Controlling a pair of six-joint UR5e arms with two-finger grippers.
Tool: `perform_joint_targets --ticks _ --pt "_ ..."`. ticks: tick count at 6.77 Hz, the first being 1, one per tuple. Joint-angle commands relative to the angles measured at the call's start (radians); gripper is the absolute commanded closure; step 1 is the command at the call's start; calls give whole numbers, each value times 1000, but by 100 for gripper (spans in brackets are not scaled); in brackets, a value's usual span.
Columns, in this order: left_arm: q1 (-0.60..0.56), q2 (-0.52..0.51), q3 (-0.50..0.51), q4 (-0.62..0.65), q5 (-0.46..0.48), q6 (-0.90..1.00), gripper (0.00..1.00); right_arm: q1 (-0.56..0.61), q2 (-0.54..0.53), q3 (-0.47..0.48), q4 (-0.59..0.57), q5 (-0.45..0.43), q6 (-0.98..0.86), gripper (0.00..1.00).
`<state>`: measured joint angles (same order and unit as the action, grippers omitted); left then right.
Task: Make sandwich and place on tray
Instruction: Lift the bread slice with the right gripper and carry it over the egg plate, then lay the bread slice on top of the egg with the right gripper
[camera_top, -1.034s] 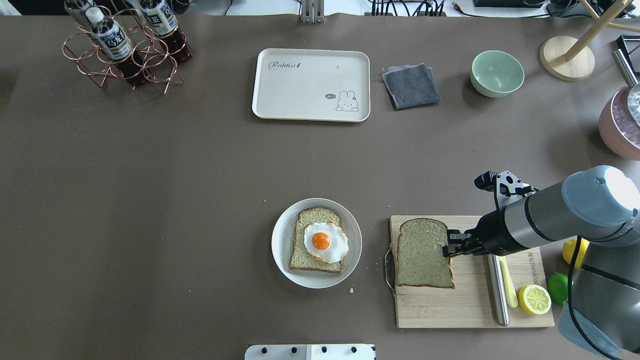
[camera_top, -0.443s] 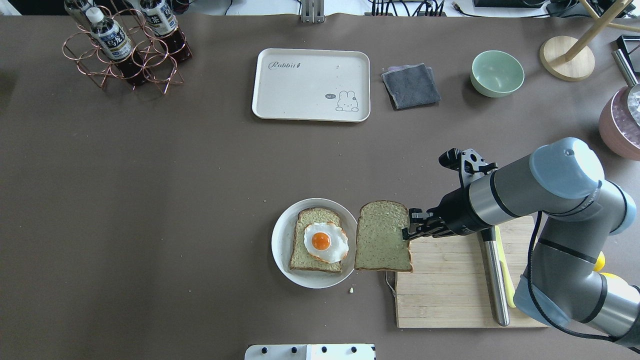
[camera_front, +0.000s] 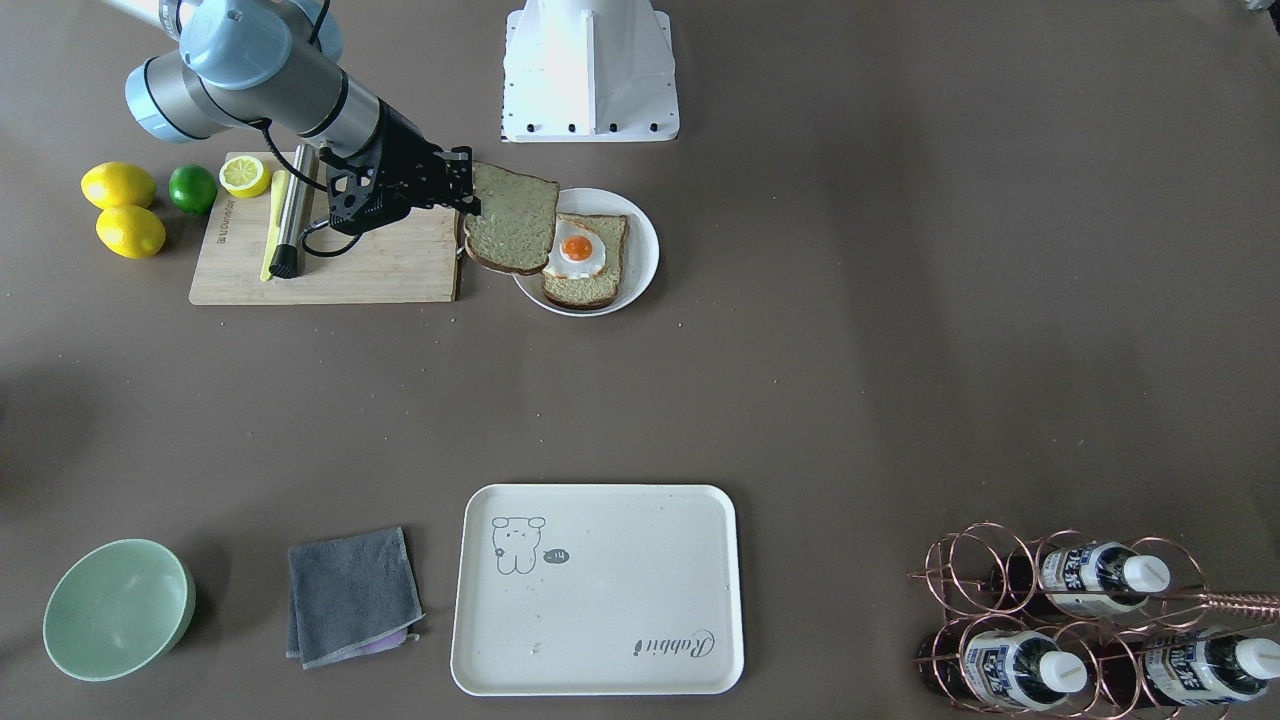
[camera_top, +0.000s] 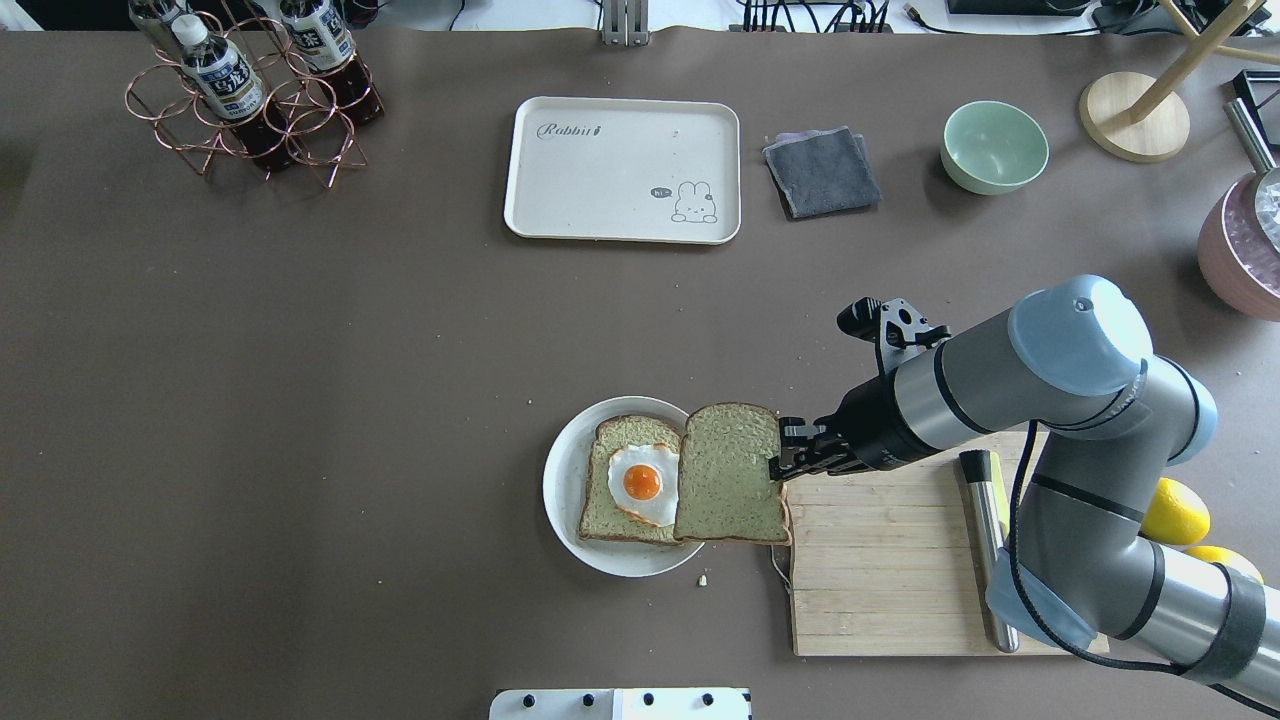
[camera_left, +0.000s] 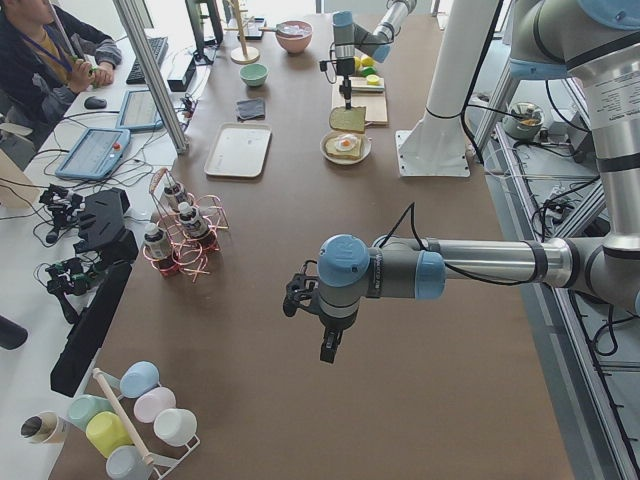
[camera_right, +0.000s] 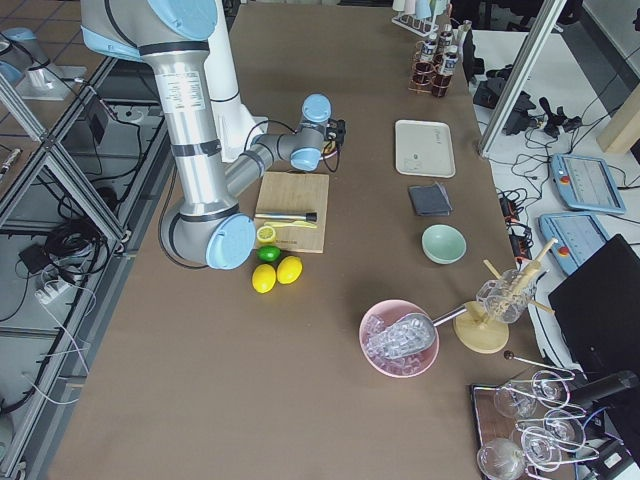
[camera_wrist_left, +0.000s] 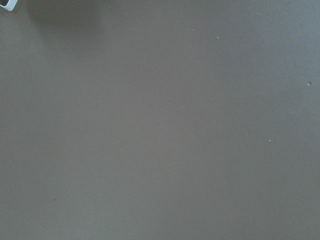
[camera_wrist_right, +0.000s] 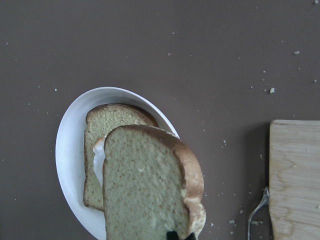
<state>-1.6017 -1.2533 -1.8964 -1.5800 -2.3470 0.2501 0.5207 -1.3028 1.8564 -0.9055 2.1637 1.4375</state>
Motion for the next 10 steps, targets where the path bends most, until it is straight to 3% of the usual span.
perform_joint_targets --ticks 1,7,10 --pt "0 0 -1 0 0 2 3 -27 48 -23 0 -33 38 100" --pt "-1 0 -3 0 0 3 3 -38 166 -138 8 -51 41 100" --pt "-3 0 -3 0 0 2 3 -38 175 -157 11 -51 43 100"
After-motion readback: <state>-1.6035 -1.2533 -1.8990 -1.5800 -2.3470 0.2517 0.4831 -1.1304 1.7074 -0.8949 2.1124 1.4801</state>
